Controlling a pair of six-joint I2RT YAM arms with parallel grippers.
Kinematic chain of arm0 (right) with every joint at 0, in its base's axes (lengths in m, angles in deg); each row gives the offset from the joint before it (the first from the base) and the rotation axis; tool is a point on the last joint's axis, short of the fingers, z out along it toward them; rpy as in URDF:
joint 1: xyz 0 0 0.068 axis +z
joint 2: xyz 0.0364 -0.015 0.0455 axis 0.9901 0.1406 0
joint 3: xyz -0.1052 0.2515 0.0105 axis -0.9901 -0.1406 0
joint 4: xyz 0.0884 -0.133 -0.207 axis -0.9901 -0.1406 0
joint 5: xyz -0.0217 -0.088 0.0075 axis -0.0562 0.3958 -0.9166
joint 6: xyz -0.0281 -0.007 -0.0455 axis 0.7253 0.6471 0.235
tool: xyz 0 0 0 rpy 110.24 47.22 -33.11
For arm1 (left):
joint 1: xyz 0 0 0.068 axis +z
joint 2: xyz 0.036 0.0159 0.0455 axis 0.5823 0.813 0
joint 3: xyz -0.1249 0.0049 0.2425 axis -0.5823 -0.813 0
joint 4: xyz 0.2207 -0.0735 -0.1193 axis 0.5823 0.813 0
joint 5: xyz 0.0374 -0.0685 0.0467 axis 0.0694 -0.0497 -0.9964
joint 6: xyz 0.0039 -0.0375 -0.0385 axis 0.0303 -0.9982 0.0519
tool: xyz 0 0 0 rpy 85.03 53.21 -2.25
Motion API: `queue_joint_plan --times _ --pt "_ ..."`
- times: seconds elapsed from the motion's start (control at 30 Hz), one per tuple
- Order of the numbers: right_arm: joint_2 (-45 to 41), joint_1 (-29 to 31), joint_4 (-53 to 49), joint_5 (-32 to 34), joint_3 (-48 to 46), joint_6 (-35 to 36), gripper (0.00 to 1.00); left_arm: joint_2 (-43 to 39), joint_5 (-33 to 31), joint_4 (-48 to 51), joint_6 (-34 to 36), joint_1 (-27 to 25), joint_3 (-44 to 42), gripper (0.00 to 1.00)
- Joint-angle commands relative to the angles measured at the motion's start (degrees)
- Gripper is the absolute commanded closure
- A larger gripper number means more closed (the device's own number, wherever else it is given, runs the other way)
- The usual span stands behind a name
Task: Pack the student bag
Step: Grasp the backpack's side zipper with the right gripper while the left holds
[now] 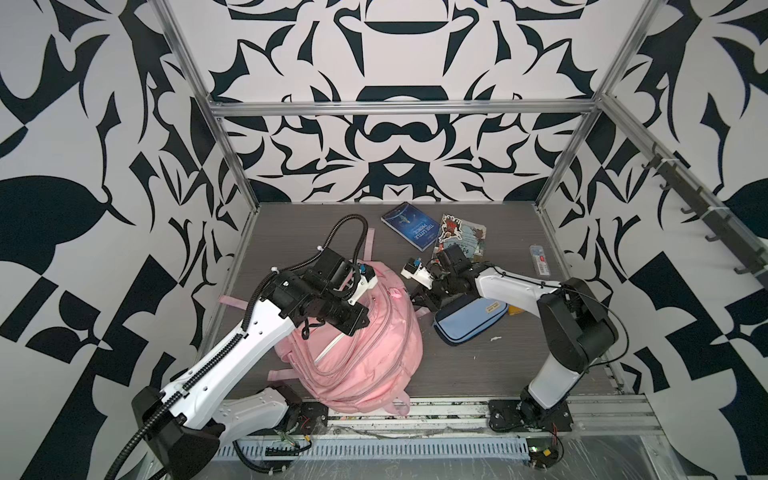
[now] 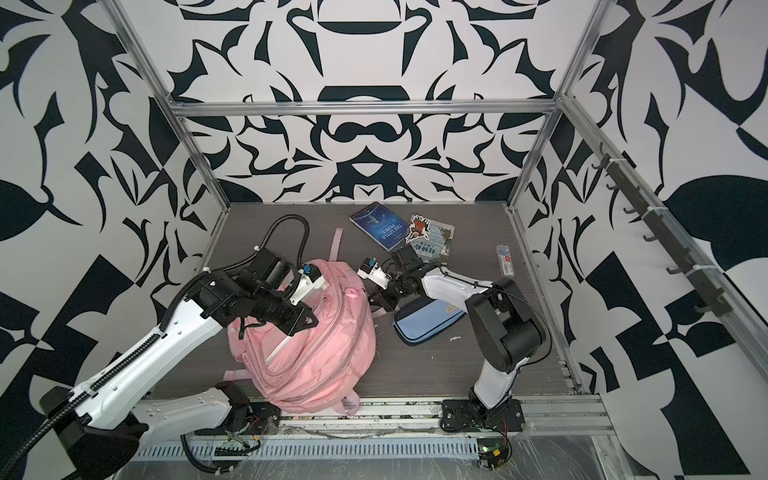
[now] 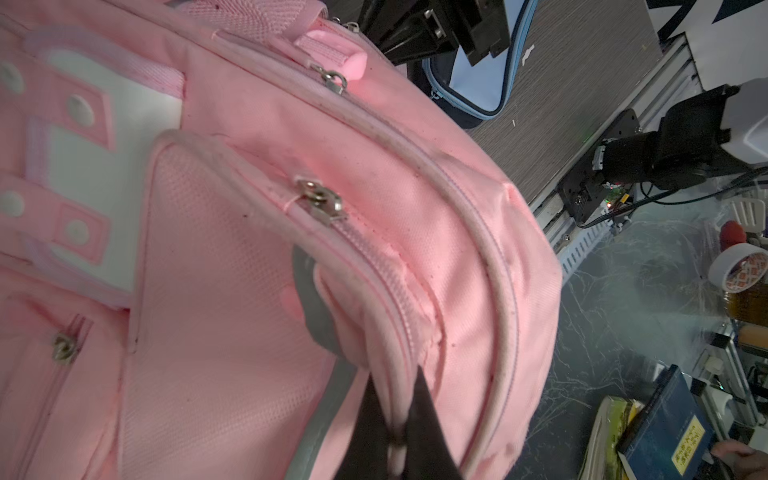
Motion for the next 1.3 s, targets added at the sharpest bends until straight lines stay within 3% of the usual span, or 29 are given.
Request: queue_joint_plan --times 0.0,0.4,0.6,0.73,0.93,1.27 --pt "-3.6 -0.5 0.6 5.0 -0.5 0.9 1.0 -1.8 2.6 -1.3 0.6 1.3 -0.5 1.0" --pt "-8.3 -0.3 -5.2 9.0 -0.3 3.1 1.0 -2.3 5.7 -2.5 0.8 2.3 -3.7 1.0" --pt "-16.3 3.5 -3.0 26.7 -7.2 6.4 1.0 -0.5 7.3 -3.5 1.4 2.4 -3.8 1.0" --pt "-22.0 3.8 -2.1 32.8 -11.2 7.0 1.0 0.9 7.1 -5.4 2.1 3.7 -3.9 1.0" --pt "-26.5 4.1 -4.9 34.0 -13.8 6.1 1.0 5.3 7.5 -10.6 3.1 5.9 -2.7 1.0" --pt "-32.3 5.5 -6.5 35.3 -17.4 3.8 0.95 11.6 17.0 -15.4 4.9 5.8 -2.3 1.0"
